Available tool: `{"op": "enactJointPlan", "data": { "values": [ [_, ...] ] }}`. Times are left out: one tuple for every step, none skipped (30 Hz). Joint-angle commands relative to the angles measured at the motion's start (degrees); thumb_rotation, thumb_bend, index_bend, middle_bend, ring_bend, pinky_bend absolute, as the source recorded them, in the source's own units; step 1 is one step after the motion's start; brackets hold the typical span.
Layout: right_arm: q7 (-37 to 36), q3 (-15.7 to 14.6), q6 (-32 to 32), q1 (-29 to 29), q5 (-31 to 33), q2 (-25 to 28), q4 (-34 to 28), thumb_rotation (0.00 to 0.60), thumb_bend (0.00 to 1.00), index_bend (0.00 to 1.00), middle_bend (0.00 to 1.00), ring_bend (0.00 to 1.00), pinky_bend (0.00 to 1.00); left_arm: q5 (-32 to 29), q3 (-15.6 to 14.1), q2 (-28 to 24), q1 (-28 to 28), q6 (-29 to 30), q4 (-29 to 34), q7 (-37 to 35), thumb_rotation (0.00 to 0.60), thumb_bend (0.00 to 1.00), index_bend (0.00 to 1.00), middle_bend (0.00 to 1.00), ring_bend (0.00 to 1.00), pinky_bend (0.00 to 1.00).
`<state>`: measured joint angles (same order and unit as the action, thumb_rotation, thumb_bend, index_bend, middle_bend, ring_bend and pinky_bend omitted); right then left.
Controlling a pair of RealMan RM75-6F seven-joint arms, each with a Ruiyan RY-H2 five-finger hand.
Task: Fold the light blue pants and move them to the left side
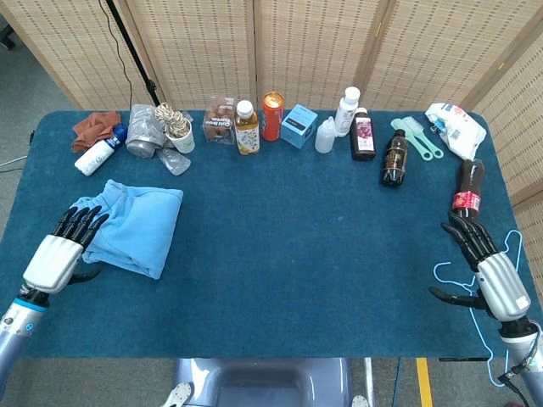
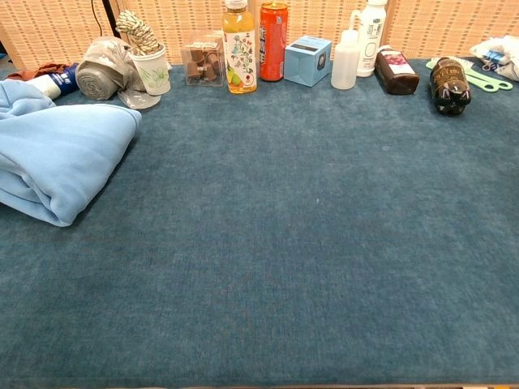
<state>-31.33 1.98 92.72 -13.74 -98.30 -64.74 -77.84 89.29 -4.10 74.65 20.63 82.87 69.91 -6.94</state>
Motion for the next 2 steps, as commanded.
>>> {"op": "enactJointPlan", "data": {
  "values": [
    [8.35,1.79,1.23,0.61,1.64,-1.60,1.64,0.600,0.00,0.00,0.00,0.00,0.00,-10.82,2.59,-4.80,-7.45,3.35,16.37,9.29,0.600,0.00,0.00,0.00,0.00,0.00],
    [9.79,2.16,1.50,0.76,2.03,-2.00,1.79,0.600,0.00,0.00,0.00,0.00,0.00,-11.89,2.76,-5.17,-8.26,3.79,18.50,10.34,0.600,0.00,0.00,0.00,0.00,0.00]
  ]
}}
